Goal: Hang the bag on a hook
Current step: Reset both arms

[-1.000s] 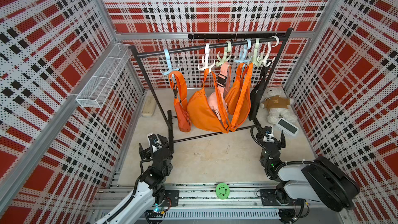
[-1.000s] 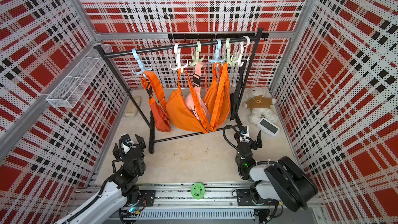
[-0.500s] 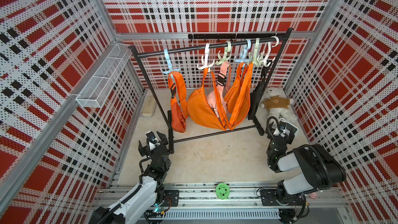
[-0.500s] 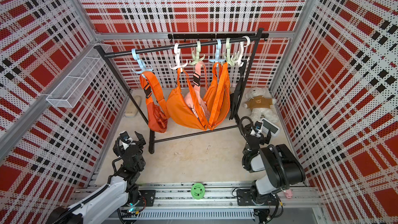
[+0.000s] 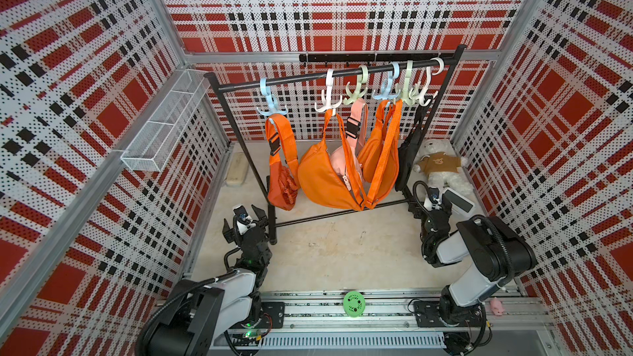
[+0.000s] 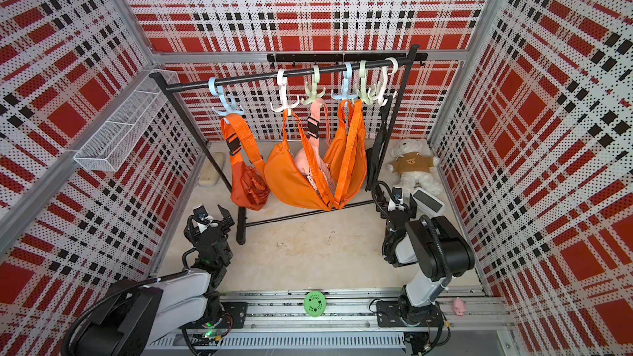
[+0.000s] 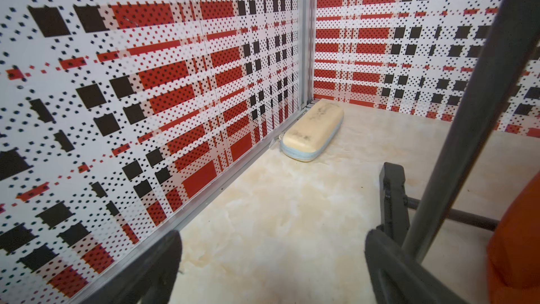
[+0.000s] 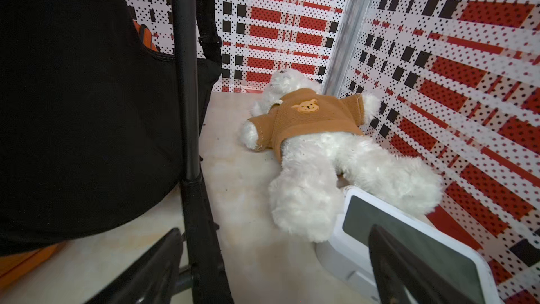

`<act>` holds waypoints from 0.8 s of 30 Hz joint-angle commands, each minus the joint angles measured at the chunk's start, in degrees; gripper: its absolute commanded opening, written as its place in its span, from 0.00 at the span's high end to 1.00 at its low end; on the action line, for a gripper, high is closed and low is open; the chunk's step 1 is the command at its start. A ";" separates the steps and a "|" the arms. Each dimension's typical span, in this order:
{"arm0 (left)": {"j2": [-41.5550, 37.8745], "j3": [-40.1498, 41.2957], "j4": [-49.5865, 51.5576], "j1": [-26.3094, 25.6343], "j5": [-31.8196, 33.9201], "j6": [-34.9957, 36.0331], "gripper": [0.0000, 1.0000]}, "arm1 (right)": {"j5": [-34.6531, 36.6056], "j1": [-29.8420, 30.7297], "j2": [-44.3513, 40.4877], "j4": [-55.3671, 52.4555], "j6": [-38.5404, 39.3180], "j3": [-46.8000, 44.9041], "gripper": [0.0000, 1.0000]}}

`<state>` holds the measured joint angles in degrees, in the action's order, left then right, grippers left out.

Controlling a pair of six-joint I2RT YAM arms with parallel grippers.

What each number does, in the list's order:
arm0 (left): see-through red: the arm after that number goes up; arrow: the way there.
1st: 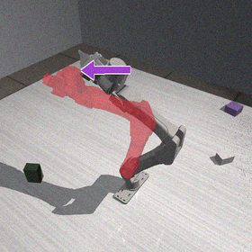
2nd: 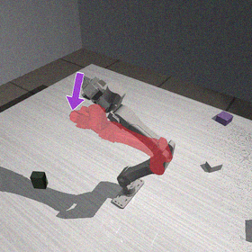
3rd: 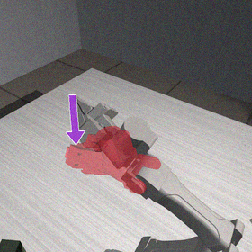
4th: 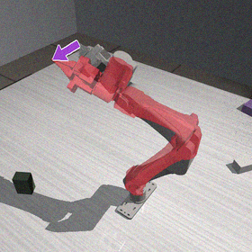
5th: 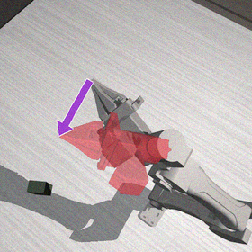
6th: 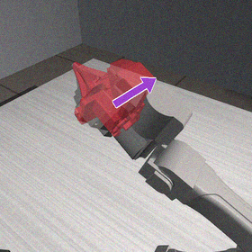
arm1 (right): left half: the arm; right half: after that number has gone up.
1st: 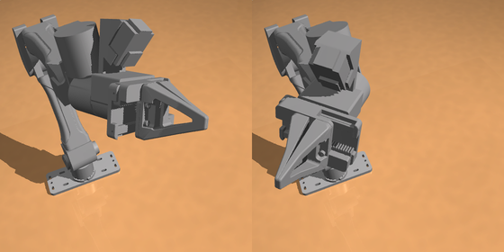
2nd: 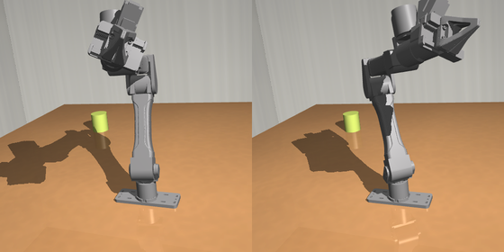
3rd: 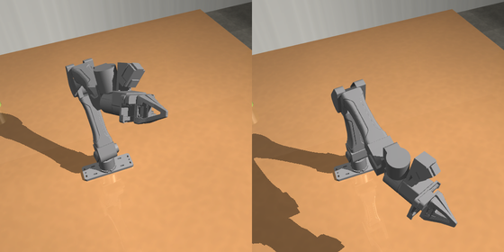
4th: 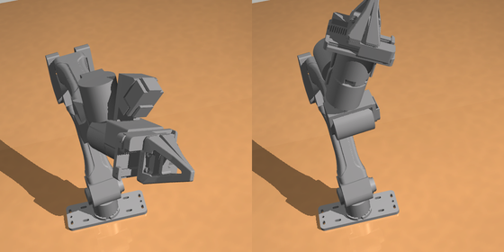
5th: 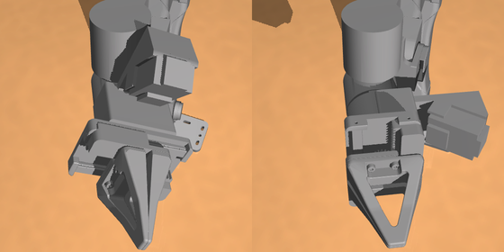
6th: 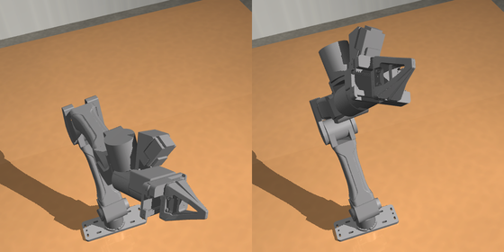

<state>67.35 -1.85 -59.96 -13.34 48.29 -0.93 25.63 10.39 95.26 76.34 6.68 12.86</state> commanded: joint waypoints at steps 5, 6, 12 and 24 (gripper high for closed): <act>10.49 -1.76 -15.53 0.85 -4.23 -0.55 0.01 | -2.62 -2.89 -3.02 -15.78 -2.53 7.53 0.00; 11.65 -1.84 -15.85 1.04 -4.77 -1.84 0.01 | -3.78 -3.67 -3.22 -17.36 -3.20 8.12 0.00; 16.52 -4.74 -16.72 -0.61 -3.94 0.77 0.01 | -8.28 -6.34 -3.79 -21.15 -5.31 9.44 0.00; 21.91 -8.76 -16.90 -9.90 -14.69 18.59 0.01 | -5.67 -6.39 -4.05 -19.62 -5.93 8.43 0.00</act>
<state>89.23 -10.74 -74.65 -22.61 36.49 13.08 18.06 4.10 92.40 54.37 1.83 21.65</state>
